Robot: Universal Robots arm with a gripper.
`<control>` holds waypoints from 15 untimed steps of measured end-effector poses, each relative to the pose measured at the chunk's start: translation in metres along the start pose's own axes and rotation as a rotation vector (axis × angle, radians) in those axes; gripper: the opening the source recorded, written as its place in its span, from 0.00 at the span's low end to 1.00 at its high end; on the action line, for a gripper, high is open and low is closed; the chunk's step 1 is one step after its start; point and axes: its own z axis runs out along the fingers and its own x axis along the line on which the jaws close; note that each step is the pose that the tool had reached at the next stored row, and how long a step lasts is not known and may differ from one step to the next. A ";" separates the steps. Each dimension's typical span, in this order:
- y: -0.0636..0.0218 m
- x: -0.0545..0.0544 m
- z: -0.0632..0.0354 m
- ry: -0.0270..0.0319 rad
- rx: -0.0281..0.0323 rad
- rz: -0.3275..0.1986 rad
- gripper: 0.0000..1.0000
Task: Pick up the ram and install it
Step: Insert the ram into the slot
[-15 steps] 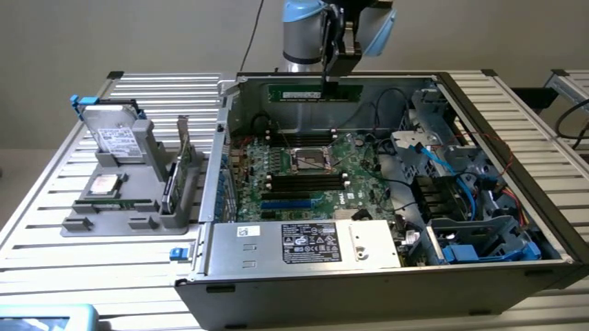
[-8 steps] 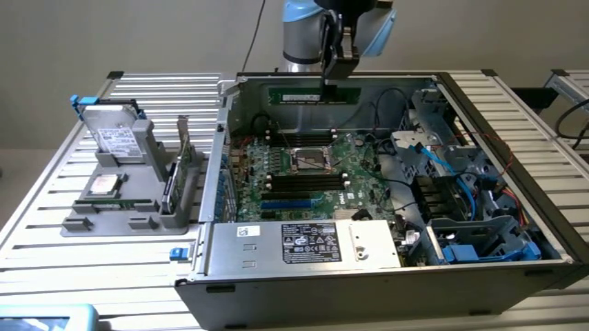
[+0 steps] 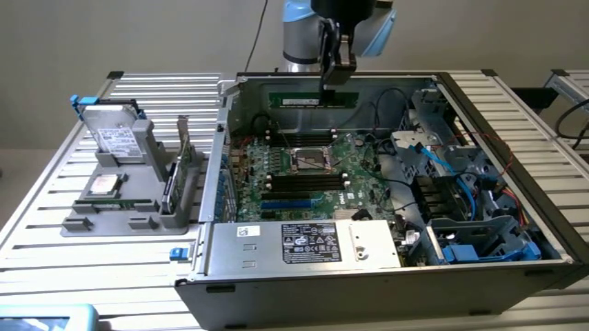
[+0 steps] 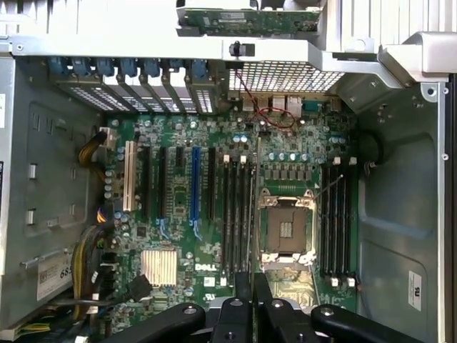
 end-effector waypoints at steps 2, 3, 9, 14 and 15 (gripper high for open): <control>-0.0003 -0.001 0.0028 0.0000 0.0001 0.000 0.13; -0.0003 -0.002 0.0041 0.0003 0.0001 0.000 0.13; -0.0006 -0.004 0.0103 0.0119 0.0002 0.000 0.13; -0.0008 -0.004 0.0152 0.0207 0.0006 0.001 0.13; -0.0009 -0.004 0.0167 0.0209 0.0006 0.001 0.13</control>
